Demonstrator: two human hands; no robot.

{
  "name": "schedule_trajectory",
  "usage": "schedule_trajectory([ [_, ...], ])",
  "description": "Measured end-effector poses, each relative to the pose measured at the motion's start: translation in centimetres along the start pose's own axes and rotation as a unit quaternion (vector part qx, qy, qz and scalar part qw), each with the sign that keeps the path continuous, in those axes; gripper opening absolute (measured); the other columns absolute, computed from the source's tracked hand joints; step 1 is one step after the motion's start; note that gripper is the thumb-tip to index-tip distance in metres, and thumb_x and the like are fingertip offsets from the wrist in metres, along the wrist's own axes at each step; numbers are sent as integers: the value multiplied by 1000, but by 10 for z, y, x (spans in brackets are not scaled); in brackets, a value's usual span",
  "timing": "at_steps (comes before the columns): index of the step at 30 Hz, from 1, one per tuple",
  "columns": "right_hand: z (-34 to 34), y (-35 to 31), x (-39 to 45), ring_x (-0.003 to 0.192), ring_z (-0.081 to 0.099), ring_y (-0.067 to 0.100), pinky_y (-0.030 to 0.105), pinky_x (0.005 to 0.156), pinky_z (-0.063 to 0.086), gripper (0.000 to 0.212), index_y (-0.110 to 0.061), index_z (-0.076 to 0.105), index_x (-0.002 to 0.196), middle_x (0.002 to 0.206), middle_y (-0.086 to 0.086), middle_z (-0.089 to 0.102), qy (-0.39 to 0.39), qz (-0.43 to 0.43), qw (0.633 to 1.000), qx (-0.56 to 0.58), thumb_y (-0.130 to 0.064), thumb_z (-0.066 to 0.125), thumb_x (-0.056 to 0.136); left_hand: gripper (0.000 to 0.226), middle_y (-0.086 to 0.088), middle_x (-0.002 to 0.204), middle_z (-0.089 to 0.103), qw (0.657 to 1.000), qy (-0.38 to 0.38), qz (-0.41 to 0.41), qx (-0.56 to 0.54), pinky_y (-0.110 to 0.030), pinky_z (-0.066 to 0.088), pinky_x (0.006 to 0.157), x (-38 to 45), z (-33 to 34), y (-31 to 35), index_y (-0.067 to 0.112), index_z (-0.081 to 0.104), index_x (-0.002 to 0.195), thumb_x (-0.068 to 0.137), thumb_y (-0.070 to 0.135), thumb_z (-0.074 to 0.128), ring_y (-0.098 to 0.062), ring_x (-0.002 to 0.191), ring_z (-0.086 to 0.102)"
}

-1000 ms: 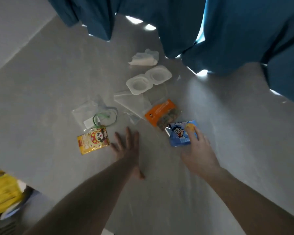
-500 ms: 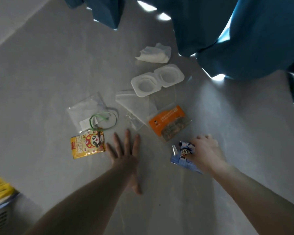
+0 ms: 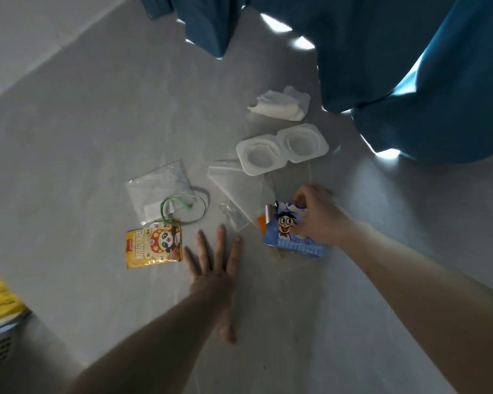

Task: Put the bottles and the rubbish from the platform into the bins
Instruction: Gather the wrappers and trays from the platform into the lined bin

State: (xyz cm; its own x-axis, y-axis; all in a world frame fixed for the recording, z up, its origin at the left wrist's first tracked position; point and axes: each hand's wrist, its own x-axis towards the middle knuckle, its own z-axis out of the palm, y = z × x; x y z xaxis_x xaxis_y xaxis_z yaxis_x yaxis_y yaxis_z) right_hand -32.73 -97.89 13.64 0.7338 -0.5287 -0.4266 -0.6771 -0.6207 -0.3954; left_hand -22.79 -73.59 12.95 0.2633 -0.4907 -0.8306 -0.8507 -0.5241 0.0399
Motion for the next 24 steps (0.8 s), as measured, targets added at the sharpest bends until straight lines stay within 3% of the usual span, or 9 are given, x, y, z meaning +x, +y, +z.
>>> schedule_trajectory([
  [3,5,1,-2,108,46,24,35,82,37,70,-21,46,118,114,-5,48,-8,30,997,-66,-40,87,64,185,-25,131,-64,1000,2,3,0,-81,-17,102,-1,-1,0,12,-51,136,36,64,95,-60,115,-57],
  [6,11,13,-13,94,54,26,36,75,43,47,-31,46,82,90,-8,52,-40,36,995,-79,-52,81,59,185,-25,131,-64,1000,1,3,-5,-81,-14,104,0,-1,0,12,-52,135,36,62,96,-60,115,-57],
  [8,11,21,-22,78,55,24,36,67,43,46,-28,40,64,75,-7,50,-45,48,996,-63,-51,80,60,186,-24,131,-65,1000,2,4,-13,-80,-13,105,0,0,0,12,-53,135,36,60,97,-60,116,-57],
  [11,1,22,-32,61,48,16,31,56,39,41,-18,50,66,63,0,50,23,41,998,34,-46,80,68,188,-24,131,-64,1000,2,-2,-12,-82,-12,104,1,0,0,12,-52,135,33,59,98,-60,115,-57],
  [13,-7,13,-32,54,39,7,21,50,32,35,-12,53,73,60,1,48,51,42,990,126,-31,82,75,188,-24,132,-64,1000,1,0,-14,-82,-12,103,1,0,-1,12,-52,136,32,59,98,-59,115,-57],
  [16,-9,-6,-19,60,51,5,14,57,38,27,-18,60,85,69,-6,61,71,45,975,208,-26,84,75,188,-23,133,-64,1000,0,-2,-16,-81,-12,104,1,0,0,12,-49,138,32,59,98,-60,117,-56],
  [18,-2,-18,-5,76,63,1,20,69,47,37,-22,63,102,87,-12,69,67,54,965,247,-23,87,73,188,-24,133,-64,1000,-1,-3,-14,-81,-14,103,1,-1,1,12,-49,138,32,59,98,-59,117,-56],
  [20,11,-29,7,82,61,-1,17,70,45,49,-19,58,112,97,-15,64,46,87,955,281,-20,88,73,187,-24,132,-64,1000,-1,-5,-12,-81,-15,102,1,-1,1,12,-50,137,33,58,99,-59,115,-58],
  [24,34,-45,22,98,60,17,32,84,48,63,-15,48,109,99,-6,57,62,136,944,293,-16,93,66,188,-24,132,-64,1000,7,-3,-12,-82,-15,102,2,0,0,12,-50,138,33,58,99,-59,116,-57],
])
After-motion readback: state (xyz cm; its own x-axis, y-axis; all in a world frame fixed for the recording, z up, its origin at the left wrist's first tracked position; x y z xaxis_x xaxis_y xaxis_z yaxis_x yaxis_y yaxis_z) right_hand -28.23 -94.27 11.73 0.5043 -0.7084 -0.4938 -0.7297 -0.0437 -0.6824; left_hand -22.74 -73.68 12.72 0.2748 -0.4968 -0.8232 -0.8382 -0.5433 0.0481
